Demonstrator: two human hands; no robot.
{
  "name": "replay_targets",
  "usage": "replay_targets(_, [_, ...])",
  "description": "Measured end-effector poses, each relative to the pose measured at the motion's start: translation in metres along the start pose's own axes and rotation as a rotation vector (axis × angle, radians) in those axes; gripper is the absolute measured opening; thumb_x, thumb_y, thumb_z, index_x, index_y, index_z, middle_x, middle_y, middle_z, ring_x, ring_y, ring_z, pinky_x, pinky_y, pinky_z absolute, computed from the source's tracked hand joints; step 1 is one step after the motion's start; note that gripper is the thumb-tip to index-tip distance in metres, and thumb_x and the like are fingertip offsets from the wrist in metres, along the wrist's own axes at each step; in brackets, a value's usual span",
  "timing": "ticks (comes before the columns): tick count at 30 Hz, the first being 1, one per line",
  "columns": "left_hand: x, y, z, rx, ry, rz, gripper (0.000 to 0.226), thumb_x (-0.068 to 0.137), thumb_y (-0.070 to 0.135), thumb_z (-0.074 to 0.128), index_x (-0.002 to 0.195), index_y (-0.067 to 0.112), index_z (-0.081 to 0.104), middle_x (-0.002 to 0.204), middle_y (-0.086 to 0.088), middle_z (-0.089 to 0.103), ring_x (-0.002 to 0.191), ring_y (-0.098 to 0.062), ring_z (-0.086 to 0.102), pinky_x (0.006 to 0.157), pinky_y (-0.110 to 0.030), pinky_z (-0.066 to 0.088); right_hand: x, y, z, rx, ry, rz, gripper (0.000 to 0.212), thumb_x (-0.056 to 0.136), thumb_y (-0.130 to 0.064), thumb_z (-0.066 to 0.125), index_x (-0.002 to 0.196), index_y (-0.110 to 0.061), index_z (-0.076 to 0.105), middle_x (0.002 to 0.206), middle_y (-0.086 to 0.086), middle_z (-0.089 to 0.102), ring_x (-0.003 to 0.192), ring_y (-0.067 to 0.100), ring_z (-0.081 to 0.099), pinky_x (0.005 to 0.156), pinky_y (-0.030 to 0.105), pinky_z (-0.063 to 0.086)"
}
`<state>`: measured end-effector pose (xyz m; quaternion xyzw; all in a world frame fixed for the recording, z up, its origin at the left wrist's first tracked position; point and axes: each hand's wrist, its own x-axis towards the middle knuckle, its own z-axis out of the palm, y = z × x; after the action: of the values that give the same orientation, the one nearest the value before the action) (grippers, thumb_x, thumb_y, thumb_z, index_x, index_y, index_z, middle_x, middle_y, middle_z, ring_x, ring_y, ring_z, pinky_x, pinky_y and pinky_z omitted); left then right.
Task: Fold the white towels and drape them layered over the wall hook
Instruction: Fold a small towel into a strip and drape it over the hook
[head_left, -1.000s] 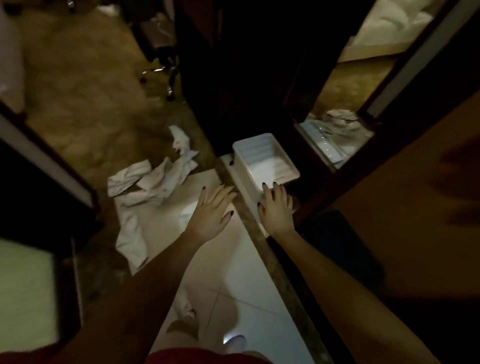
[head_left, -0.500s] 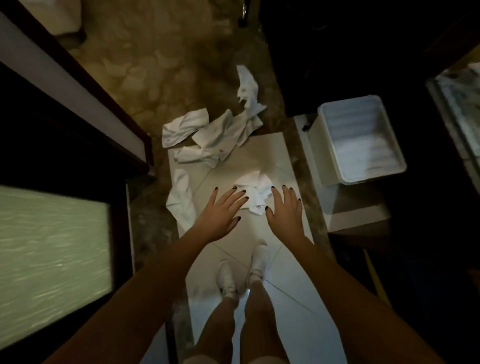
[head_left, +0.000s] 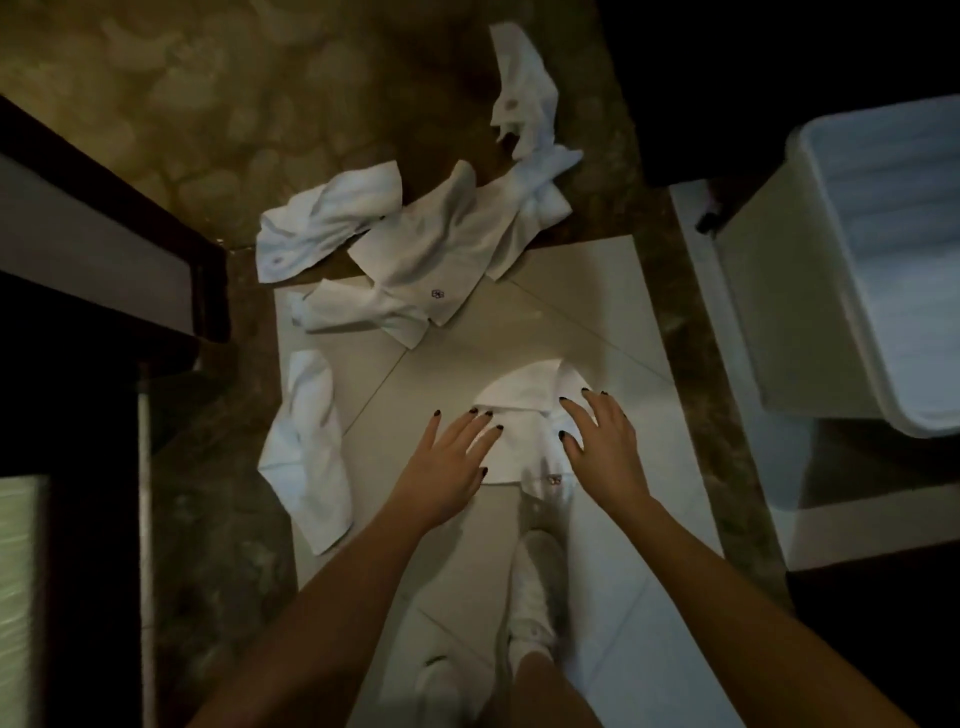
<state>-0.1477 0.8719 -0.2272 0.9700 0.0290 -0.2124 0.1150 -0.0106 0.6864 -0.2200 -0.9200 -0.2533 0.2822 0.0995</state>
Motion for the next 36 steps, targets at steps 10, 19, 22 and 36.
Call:
replay_targets(10, [0.090, -0.037, 0.195, -0.256, 0.044, -0.297, 0.060, 0.100, 0.038, 0.046, 0.151, 0.013, 0.028, 0.154, -0.018, 0.029, 0.138, -0.033, 0.032, 0.113, -0.037, 0.028, 0.132, 0.049, 0.150, -0.011, -0.015, -0.056, 0.046, 0.104, -0.029, 0.043, 0.149, -0.026, 0.037, 0.159, 0.006, 0.026, 0.146, 0.028, 0.021, 0.116, 0.043, 0.020])
replay_targets(19, [0.102, -0.031, 0.217, -0.751, 0.135, -0.396, 0.038, 0.095, 0.010, 0.056, 0.133, 0.007, 0.051, 0.126, -0.015, 0.055, 0.115, -0.028, 0.052, 0.095, -0.025, 0.036, 0.151, 0.049, 0.181, 0.146, 0.108, 0.043, 0.017, 0.099, -0.009, 0.048, 0.104, -0.004, 0.064, 0.107, 0.016, 0.058, 0.098, 0.034, 0.053, 0.085, 0.042, 0.040])
replay_targets(22, [0.083, -0.030, 0.190, -0.800, 0.129, -0.497, 0.030, 0.095, 0.010, 0.055, 0.125, 0.008, 0.052, 0.120, -0.010, 0.058, 0.109, -0.024, 0.056, 0.085, -0.016, 0.034, 0.133, 0.042, 0.157, 0.184, -0.003, 0.030, 0.023, 0.100, -0.013, 0.049, 0.090, 0.001, 0.064, 0.094, 0.018, 0.061, 0.087, 0.032, 0.055, 0.077, 0.040, 0.040])
replay_targets(36, [-0.039, 0.028, -0.122, -0.861, 0.229, -0.371, 0.014, 0.093, 0.011, 0.056, 0.101, 0.021, 0.061, 0.094, 0.004, 0.064, 0.080, -0.012, 0.059, 0.067, -0.021, 0.042, -0.058, -0.039, -0.120, 0.356, 0.125, 0.083, 0.036, 0.102, -0.018, 0.049, 0.068, -0.007, 0.051, 0.066, 0.007, 0.049, 0.062, 0.020, 0.047, 0.058, 0.034, 0.033])
